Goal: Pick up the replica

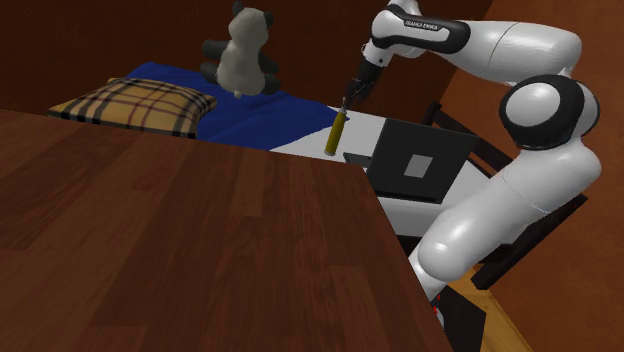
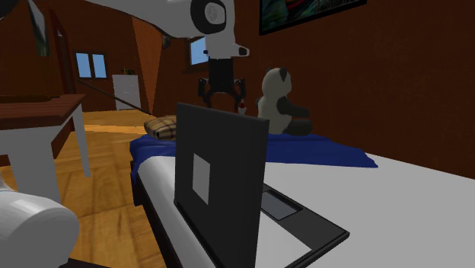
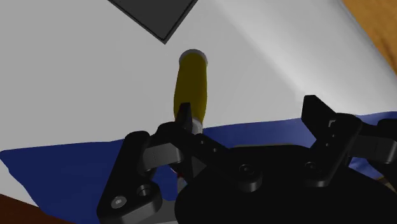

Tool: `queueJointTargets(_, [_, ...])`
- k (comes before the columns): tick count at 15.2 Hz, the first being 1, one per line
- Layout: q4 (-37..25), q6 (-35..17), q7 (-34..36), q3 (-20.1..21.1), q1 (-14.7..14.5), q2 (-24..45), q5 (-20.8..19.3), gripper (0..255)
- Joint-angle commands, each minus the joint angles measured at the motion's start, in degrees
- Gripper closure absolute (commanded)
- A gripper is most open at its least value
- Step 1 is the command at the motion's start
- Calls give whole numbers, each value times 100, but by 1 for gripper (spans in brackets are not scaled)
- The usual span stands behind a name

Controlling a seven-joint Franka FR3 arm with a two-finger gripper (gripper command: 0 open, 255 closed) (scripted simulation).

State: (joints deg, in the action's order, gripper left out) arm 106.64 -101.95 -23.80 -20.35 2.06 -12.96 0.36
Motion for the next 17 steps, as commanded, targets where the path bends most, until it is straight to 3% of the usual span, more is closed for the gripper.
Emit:
queueJointTargets(1, [-472,2,-280,-173,28,420,164,0])
queueJointTargets(5, [-1367,139,-729,-418,145,1134,520,0])
queueJointTargets(14, [-661,-468,-751,-396,136,1025,483,0])
queueJointTargets(15, [-675,-460,-752,-397,136,1031,486,255])
queueJointTargets(17, [-673,-458,-751,-397,136,1027,484,255])
